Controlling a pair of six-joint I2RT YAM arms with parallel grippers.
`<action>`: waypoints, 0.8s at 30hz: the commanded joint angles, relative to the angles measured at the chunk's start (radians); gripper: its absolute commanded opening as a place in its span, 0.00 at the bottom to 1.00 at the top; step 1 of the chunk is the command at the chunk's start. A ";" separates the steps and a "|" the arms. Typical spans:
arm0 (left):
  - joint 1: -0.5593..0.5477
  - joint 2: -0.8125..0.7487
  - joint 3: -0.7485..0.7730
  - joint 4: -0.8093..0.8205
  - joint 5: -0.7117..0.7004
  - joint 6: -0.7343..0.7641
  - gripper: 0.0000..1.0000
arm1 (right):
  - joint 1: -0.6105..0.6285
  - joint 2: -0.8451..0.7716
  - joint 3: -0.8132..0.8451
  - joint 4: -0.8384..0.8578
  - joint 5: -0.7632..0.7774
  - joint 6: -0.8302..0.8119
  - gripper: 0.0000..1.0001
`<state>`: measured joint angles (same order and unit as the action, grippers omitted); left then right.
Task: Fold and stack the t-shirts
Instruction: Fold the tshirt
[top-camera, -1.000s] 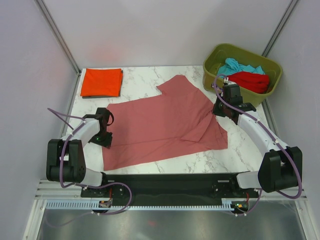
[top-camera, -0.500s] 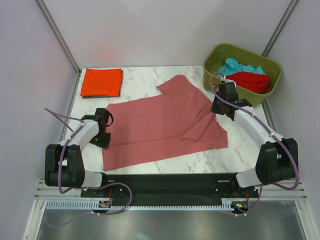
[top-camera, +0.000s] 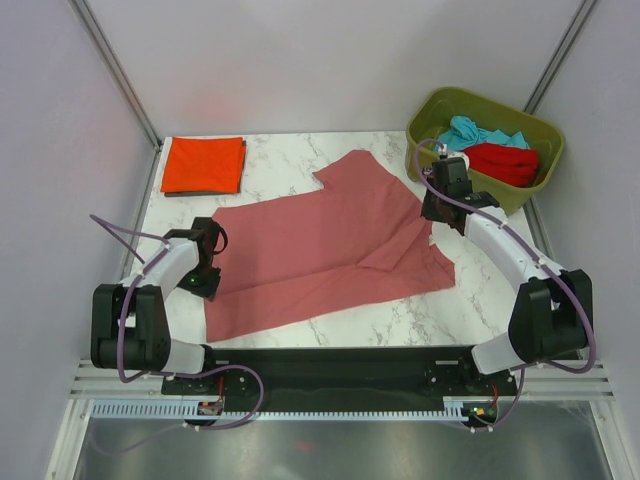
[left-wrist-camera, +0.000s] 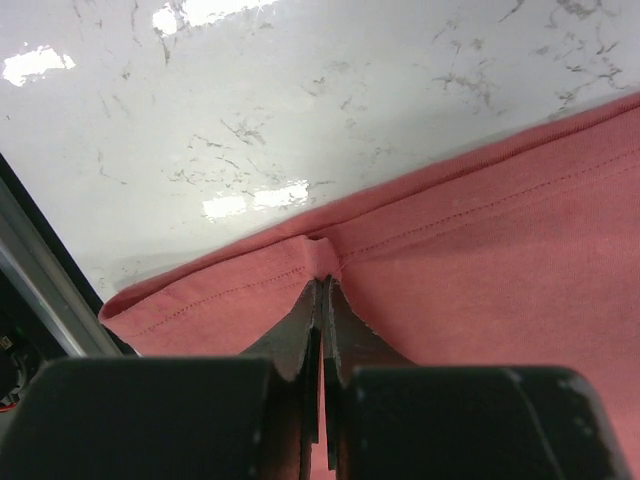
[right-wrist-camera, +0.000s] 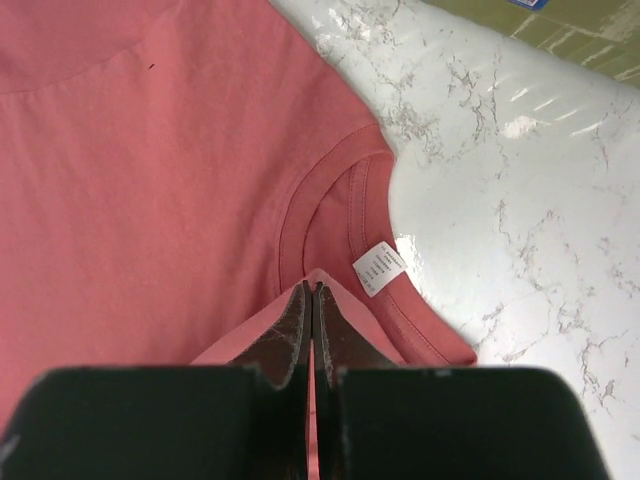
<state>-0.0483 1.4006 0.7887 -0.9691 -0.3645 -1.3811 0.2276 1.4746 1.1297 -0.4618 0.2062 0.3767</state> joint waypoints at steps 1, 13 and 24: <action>-0.001 -0.008 0.018 -0.023 -0.082 -0.059 0.02 | 0.006 0.019 0.045 0.043 0.029 -0.022 0.00; -0.001 0.024 0.021 -0.022 -0.093 -0.061 0.02 | 0.009 0.108 0.056 0.078 0.038 -0.035 0.00; -0.019 -0.077 0.058 -0.022 -0.139 0.005 0.42 | 0.010 0.168 0.154 0.069 -0.022 -0.035 0.21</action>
<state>-0.0586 1.3960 0.8074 -0.9730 -0.4206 -1.3808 0.2329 1.6356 1.2072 -0.4179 0.2077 0.3565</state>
